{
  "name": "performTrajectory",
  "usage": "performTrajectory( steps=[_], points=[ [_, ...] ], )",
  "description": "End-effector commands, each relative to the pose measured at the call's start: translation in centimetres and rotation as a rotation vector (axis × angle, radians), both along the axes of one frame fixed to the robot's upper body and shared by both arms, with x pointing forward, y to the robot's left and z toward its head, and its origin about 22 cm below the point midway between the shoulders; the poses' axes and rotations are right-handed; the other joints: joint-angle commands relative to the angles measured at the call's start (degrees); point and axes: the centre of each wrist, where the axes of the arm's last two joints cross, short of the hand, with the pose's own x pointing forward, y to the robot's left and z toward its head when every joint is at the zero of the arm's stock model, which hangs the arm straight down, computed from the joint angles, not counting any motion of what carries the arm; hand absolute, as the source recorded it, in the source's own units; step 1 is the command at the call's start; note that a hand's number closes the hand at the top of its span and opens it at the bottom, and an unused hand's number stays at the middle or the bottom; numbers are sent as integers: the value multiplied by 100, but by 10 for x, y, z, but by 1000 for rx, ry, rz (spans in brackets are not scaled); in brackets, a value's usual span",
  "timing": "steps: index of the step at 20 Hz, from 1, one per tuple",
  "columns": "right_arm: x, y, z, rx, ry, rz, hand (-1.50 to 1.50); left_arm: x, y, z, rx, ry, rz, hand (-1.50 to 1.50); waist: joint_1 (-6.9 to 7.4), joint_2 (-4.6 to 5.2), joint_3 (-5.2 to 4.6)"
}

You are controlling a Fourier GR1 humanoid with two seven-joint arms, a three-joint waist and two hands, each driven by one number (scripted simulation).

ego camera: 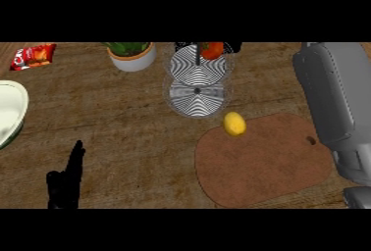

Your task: Pick the tomato from the cutting board and place it in the tiered basket

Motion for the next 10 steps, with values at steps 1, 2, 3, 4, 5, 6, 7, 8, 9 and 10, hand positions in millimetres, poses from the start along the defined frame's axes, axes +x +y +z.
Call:
performTrajectory(
  steps=[1,2,3,4,5,6,7,8,9,10],
  points=[
    [-13,-4,5,159,-38,-47,-150,-12,2,-9,-6,42,40,0,-236,-78,-22],
    [-16,0,2,157,-16,-35,-150,-11,17,-5,15,47,66,0,-279,-111,-26],
    [-19,-3,-10,160,-3,-37,-150,-19,14,-12,3,73,67,0,-355,-118,-24],
    [-21,1,-13,158,21,-33,-150,-14,13,-6,-1,43,75,0,-379,-142,-26],
    [-26,-3,-9,166,-16,-31,-150,-16,15,-6,4,53,85,0,-449,-165,-18],
    [-30,-5,-12,156,3,-32,-150,-24,13,-12,0,71,78,0,-472,-170,-24],
    [-34,7,-13,174,-16,0,-150,-23,14,-11,0,70,86,0,-490,-187,-26],
    [-39,10,-21,180,-12,11,-150,-26,17,-11,17,73,89,0,-493,-176,-21],
    [-43,12,-19,174,-20,21,-150,-26,17,-10,-2,71,92,0,-512,-203,-26],
    [-47,13,-25,165,-13,24,-150,-26,19,-8,13,61,101,0,-532,-199,-22]
  ],
)
